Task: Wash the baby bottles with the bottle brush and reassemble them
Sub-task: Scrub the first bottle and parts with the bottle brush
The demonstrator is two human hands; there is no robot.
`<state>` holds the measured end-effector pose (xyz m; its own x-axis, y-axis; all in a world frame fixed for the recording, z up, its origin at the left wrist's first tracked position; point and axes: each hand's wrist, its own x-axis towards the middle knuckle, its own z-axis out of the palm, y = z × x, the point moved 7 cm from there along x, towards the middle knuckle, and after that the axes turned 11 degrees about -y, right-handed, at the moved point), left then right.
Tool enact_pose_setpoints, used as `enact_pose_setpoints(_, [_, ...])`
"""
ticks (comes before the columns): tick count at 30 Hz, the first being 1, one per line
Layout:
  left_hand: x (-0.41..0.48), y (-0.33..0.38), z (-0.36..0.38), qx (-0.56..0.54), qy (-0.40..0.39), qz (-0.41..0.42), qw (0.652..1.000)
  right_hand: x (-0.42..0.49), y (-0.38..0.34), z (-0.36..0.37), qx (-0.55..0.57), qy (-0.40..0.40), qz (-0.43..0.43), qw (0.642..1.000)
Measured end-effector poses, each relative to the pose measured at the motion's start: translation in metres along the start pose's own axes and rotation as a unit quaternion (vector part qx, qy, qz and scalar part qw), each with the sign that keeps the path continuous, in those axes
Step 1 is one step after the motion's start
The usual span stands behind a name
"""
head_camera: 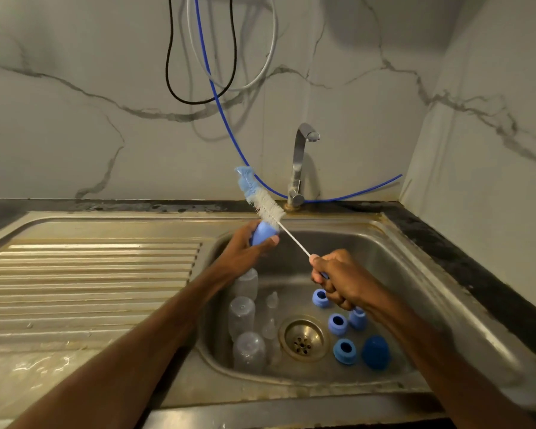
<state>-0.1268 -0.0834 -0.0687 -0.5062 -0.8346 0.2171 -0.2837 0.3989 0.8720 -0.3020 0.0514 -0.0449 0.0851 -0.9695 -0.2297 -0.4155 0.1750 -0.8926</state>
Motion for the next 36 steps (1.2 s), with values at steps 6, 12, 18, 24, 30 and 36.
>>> enact_pose_setpoints(6, [-0.002, -0.011, -0.016, -0.056, 0.017, -0.017, 0.998, -0.01, 0.008, -0.006, -0.008, -0.048, 0.041, 0.998])
enact_pose_setpoints(12, [-0.004, 0.007, 0.001, -0.129, -0.013, -0.01, 0.992, -0.01, 0.007, -0.01, 0.012, -0.048, 0.043, 0.998])
enact_pose_setpoints(18, [-0.006, 0.016, 0.024, -0.255, -0.064, -0.06, 0.963, -0.007, 0.004, -0.013, 0.009, -0.028, 0.028, 0.999])
enact_pose_setpoints(24, [-0.009, -0.004, 0.003, -0.313, 0.079, -0.17, 0.931, -0.006, 0.002, -0.013, -0.01, 0.034, -0.028, 0.999])
enact_pose_setpoints(30, [-0.013, -0.005, -0.002, -0.535, 0.113, -0.135, 0.826, -0.005, -0.002, 0.005, 0.007, 0.012, -0.05, 0.999])
enact_pose_setpoints(36, [-0.014, 0.007, 0.004, -0.605, 0.115, -0.111, 0.78, -0.002, -0.002, 0.018, 0.031, 0.0, -0.062, 0.998])
